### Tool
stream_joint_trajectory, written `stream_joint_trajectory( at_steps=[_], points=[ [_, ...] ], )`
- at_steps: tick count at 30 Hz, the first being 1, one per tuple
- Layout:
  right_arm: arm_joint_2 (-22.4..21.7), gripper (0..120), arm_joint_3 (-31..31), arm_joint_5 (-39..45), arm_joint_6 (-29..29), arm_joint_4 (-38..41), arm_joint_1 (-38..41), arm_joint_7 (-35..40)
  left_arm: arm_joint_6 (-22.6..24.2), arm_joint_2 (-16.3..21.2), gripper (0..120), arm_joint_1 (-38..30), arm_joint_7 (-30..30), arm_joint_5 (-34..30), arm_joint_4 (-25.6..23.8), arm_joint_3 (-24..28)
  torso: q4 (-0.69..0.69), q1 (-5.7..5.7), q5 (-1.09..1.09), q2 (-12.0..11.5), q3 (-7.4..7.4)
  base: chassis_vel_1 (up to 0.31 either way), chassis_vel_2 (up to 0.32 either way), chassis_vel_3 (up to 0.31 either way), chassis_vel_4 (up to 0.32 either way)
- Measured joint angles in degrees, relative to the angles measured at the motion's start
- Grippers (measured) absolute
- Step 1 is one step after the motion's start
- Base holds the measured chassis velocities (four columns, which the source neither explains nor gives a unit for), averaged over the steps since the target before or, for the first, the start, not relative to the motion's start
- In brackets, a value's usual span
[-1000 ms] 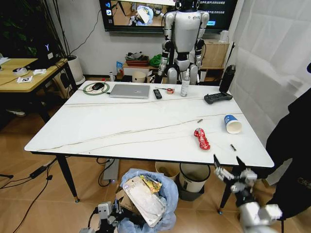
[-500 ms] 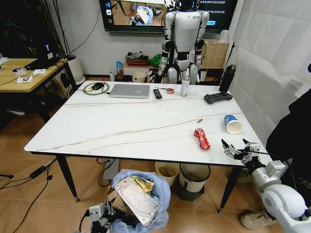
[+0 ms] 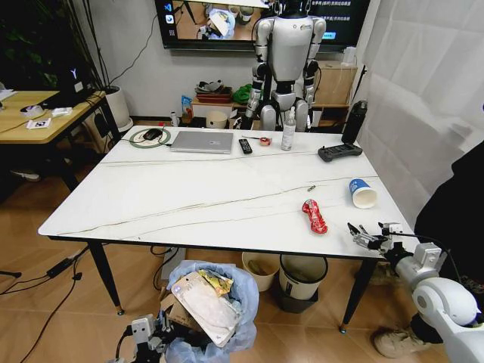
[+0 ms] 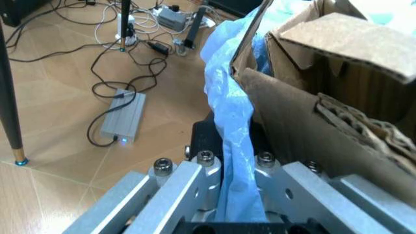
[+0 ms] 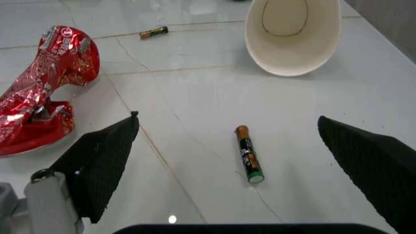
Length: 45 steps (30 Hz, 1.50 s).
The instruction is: Pick up the trash bin and place the trash from the table into it.
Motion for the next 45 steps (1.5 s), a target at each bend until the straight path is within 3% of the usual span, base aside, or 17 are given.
stream_joint_trajectory(
  at_steps=[13,19,20,31,36,38,45],
  points=[
    [-1.5,97,-1.4,-1.6,-0.8,-2.1,0.5,-0.8,0.0,-0.4,0,0.2,-0.1,0.2,-0.3,0.1,0.00,-0.01,0.00,0.0,0.00,0.000,0.000,0.000,0.000],
    [-2.0,80,-1.5,-1.9,-1.7,-2.6,0.8,-0.9,0.0,-0.5,0,0.3,-0.1,0.2,-0.5,0.1,0.00,-0.01,0.00,0.0,0.00,0.000,0.000,0.000,0.000],
    [-2.1,71,-1.6,-1.9,-1.8,-2.7,0.9,-1.0,0.0,-0.6,0,0.3,-0.1,0.2,-0.5,0.1,0.00,-0.01,-0.01,0.0,0.00,0.000,0.000,0.000,0.000],
    [-2.1,30,-1.3,-3.8,-1.3,-2.7,-0.1,-1.5,0.4,-0.3,0,-0.2,-0.3,0.1,-0.5,0.2,0.00,-0.01,-0.02,0.0,-0.01,0.000,0.000,0.000,0.000],
    [-2.1,17,-1.1,-4.3,-1.2,-2.5,-0.5,-1.6,0.5,-0.1,0,-0.3,-0.3,0.0,-0.5,0.3,0.00,-0.01,-0.02,0.0,-0.01,0.000,0.000,0.000,0.000],
    [-1.9,0,-1.0,-4.9,-1.2,-2.2,-0.8,-1.6,0.7,0.2,0,-0.4,-0.4,-0.1,-0.5,0.5,0.00,-0.01,0.00,0.0,-0.01,0.000,0.000,0.000,0.000],
    [-1.3,0,0.0,-4.9,-1.5,0.1,-2.3,-1.3,0.7,0.7,0,-0.5,-0.5,-0.3,-0.3,0.9,0.00,-0.01,0.02,0.0,0.00,0.000,0.000,0.000,0.000]
  ],
)
